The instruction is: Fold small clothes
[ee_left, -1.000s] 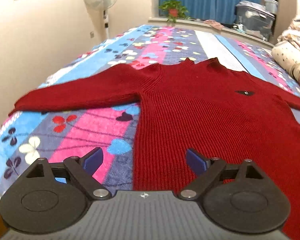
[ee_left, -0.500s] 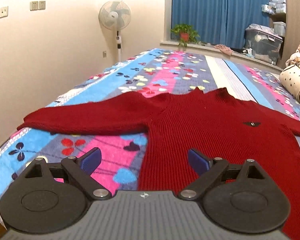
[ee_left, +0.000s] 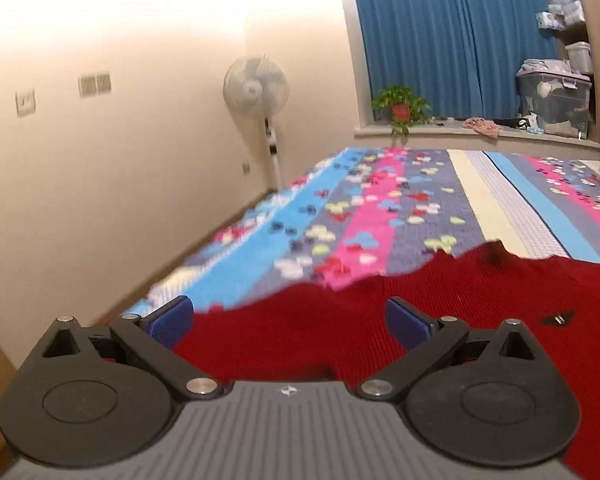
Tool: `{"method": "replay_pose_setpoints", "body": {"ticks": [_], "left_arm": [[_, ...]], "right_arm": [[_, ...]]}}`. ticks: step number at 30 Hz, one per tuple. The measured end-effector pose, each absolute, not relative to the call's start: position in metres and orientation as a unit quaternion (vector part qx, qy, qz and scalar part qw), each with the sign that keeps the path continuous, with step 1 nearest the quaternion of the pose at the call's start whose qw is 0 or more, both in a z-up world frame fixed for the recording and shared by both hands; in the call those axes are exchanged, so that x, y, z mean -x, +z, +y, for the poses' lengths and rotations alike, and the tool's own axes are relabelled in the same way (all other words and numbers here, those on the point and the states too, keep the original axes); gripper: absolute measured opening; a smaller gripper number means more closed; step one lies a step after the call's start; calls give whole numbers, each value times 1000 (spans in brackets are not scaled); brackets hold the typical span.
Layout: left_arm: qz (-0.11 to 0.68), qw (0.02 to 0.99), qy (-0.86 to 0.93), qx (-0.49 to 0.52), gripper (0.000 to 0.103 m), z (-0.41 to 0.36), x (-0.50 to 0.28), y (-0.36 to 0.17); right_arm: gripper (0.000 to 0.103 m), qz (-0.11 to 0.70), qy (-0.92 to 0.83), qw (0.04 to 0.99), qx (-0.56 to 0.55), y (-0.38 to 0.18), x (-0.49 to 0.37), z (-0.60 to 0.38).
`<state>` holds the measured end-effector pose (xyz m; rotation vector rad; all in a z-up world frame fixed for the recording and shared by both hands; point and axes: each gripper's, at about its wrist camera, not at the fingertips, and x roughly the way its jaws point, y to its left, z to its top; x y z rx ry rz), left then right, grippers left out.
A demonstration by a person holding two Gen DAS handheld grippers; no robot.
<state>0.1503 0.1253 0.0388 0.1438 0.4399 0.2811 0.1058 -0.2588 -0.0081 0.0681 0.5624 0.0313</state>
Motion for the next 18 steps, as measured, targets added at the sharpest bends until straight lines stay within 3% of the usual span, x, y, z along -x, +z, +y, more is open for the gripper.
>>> {"method": "replay_pose_setpoints", "body": {"ticks": [6, 9, 18], "left_arm": [[224, 959, 158, -72, 102, 136, -190, 7], [279, 940, 173, -93, 102, 147, -212, -17], [304, 928, 214, -13, 102, 208, -247, -31]], "right_arm": [[67, 290, 25, 956, -21, -14, -116, -251], [67, 293, 27, 956, -5, -17, -120, -247], [67, 323, 7, 946, 15, -30, -143, -244]]}}
